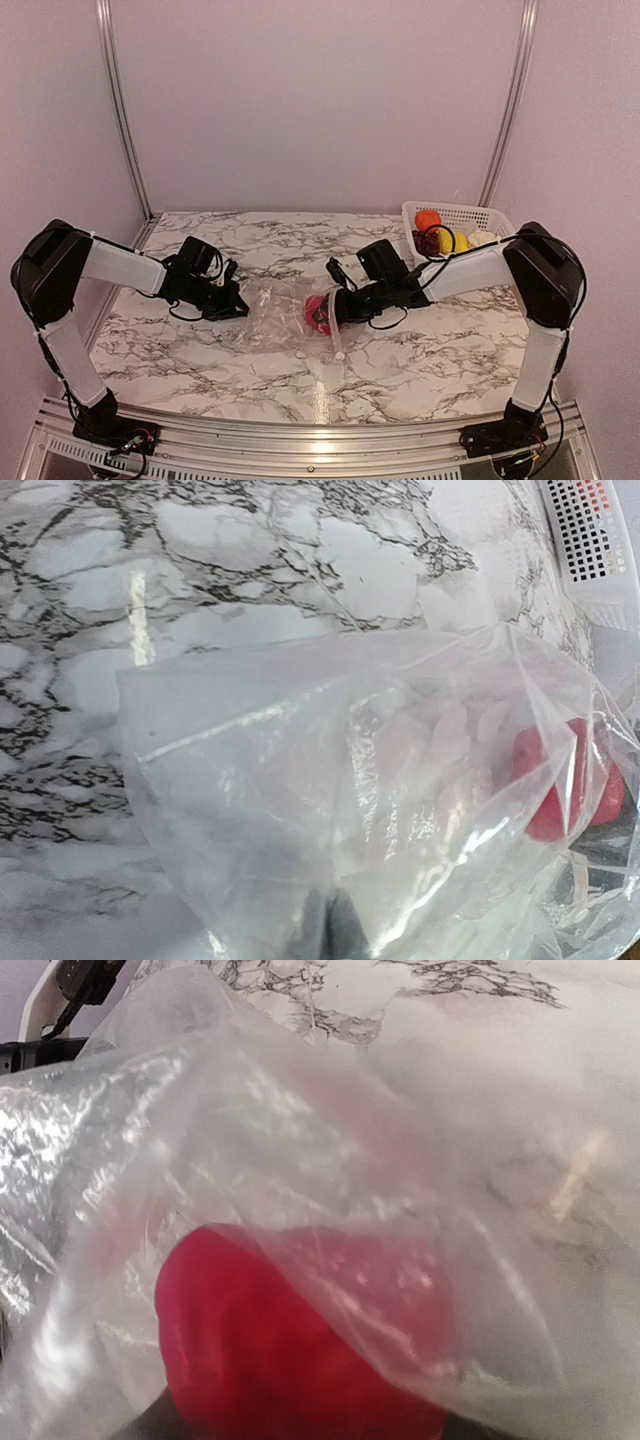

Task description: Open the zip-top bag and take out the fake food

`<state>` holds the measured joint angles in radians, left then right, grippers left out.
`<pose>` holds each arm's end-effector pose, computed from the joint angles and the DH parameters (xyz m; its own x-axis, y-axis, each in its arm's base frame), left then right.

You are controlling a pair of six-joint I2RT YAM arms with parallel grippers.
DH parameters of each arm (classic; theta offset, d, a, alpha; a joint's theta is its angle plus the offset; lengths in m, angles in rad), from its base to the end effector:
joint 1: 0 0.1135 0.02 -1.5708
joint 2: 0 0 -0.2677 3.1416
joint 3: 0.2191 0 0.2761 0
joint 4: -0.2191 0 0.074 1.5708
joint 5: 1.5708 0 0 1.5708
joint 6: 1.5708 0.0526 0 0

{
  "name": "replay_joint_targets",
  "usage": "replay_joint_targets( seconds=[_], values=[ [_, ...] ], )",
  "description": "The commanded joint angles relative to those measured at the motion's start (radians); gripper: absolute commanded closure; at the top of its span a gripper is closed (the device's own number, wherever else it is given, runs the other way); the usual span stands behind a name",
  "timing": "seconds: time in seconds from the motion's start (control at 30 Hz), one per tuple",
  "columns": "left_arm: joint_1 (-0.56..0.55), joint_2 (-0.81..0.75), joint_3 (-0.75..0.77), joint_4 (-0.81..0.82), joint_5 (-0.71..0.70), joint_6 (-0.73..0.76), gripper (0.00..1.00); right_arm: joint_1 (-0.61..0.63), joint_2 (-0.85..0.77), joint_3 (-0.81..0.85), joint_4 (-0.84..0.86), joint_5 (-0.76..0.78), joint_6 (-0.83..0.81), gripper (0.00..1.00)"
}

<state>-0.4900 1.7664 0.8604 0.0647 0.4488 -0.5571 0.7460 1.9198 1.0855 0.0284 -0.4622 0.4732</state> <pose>0.3126 -0.1926 0.1105 -0.9174 -0.0505 -0.3947 0.2287 0.7447 -0.6270 0.2932 0.3029 0.1184 -0.8518 -0.2318 -0.4698 -0.5011 0.6217 0.6019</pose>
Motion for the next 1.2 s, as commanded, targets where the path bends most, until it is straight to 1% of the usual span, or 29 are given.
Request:
replay_joint_targets(
  seconds=[0.0, 0.17, 0.4, 0.57, 0.67, 0.83, 1.03, 1.17],
  values=[
    [0.044, -0.038, -0.008, -0.097, -0.053, 0.049, 1.00, -0.038, -0.088, -0.065, 0.041, -0.037, 0.010, 0.45],
    [0.086, -0.045, 0.010, -0.157, -0.099, 0.074, 1.00, -0.066, -0.154, -0.125, 0.036, -0.073, 0.002, 0.49],
    [0.138, -0.055, 0.030, -0.199, -0.122, 0.098, 1.00, -0.100, -0.282, -0.196, -0.010, -0.098, -0.013, 0.50],
    [0.148, -0.052, 0.049, -0.220, -0.115, 0.122, 1.00, -0.158, -0.389, -0.207, -0.091, -0.105, -0.043, 0.50],
    [0.148, -0.048, 0.055, -0.220, -0.103, 0.125, 1.00, -0.236, -0.440, -0.178, -0.144, -0.109, -0.070, 0.50],
    [0.149, -0.043, 0.060, -0.218, -0.087, 0.123, 1.00, -0.423, -0.458, -0.081, -0.219, -0.113, -0.129, 0.50],
    [0.148, -0.040, 0.067, -0.222, -0.083, 0.123, 1.00, -0.645, -0.382, 0.092, -0.290, -0.085, -0.179, 0.50],
    [0.149, -0.034, 0.070, -0.225, -0.080, 0.123, 1.00, -0.734, -0.292, 0.212, -0.340, -0.055, -0.212, 0.49]
  ],
)
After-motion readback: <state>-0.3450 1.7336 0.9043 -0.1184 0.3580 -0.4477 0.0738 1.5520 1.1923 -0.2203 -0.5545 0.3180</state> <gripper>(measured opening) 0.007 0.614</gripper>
